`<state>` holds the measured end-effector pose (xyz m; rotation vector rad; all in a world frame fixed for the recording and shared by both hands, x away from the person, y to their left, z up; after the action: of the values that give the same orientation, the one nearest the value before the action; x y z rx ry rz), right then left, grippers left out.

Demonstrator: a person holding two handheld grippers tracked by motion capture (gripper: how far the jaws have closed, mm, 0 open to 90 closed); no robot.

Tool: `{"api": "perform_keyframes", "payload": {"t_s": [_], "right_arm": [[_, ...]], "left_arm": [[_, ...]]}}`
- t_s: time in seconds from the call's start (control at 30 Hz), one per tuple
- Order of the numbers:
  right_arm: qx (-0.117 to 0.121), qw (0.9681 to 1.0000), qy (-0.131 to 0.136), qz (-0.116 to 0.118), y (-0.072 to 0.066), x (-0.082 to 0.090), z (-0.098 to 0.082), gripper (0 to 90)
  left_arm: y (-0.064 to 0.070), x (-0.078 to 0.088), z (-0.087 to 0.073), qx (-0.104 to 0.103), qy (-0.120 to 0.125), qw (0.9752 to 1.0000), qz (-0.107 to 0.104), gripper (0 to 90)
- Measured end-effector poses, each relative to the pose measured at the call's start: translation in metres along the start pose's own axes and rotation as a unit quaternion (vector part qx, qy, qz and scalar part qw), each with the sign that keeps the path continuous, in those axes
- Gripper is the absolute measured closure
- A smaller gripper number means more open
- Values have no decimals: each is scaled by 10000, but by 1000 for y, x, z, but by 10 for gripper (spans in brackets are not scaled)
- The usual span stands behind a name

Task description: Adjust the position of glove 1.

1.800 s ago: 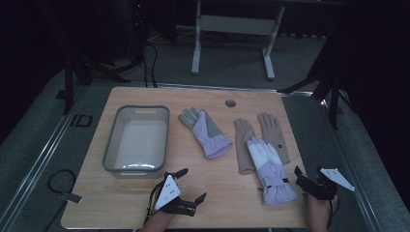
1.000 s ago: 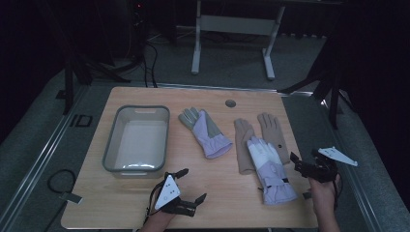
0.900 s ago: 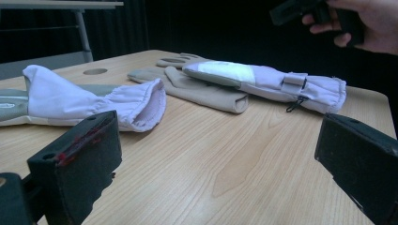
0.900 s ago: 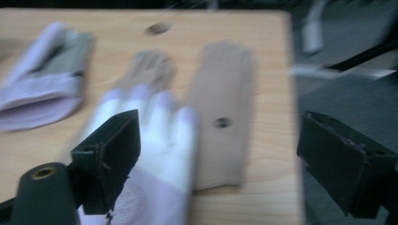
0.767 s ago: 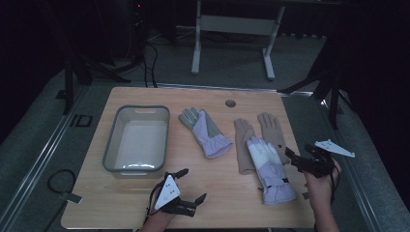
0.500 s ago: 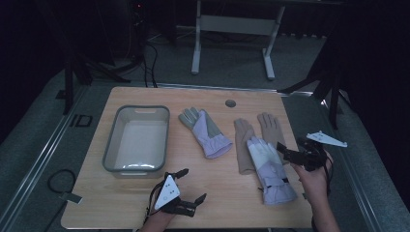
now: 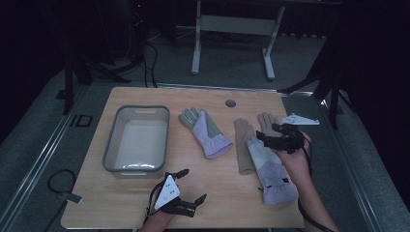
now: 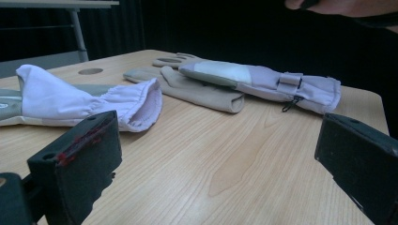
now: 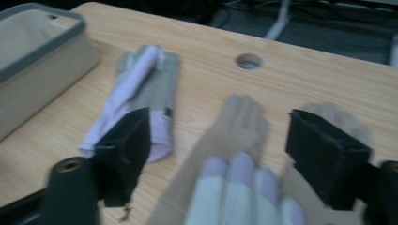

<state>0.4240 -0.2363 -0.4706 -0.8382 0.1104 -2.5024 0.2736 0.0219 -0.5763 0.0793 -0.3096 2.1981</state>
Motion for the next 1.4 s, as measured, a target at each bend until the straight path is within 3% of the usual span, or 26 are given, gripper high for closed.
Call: {"api": "perform_keyframes", "payload": {"t_s": [0.43, 0.63, 0.87, 0.97, 1.13, 1.4], "right_arm": [[281, 9983, -300, 414, -41, -53, 9, 289], [236, 9972, -402, 579, -55, -73, 12, 303], [517, 9956, -533, 569, -64, -94, 14, 348], [532, 9953, -558, 582, -67, -106, 15, 423], [619, 9923, -739, 774, -79, -127, 13, 449], [825, 9898, -896, 737, -83, -157, 11, 488]], "left_arm": [[1, 0, 0, 15, 6, 10000, -47, 9], [1, 0, 0, 27, 12, 10000, -62, 9], [1, 0, 0, 30, 17, 10000, -78, 9], [1, 0, 0, 62, 24, 9999, -95, 9], [1, 0, 0, 88, 27, 9999, -120, 10], [2, 0, 0, 55, 30, 9999, -127, 9]]}}
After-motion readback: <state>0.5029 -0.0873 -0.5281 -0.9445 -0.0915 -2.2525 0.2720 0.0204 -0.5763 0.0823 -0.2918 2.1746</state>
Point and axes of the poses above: each handheld gripper's, and its own axes: x roughly backward along the jaws, z roughly out of its top, y roughly to its right, the point moved 8 cm from there along -x, roughly forward along the jaws, and after that the axes turned 12 degrees about -x, right-handed, at the moved point
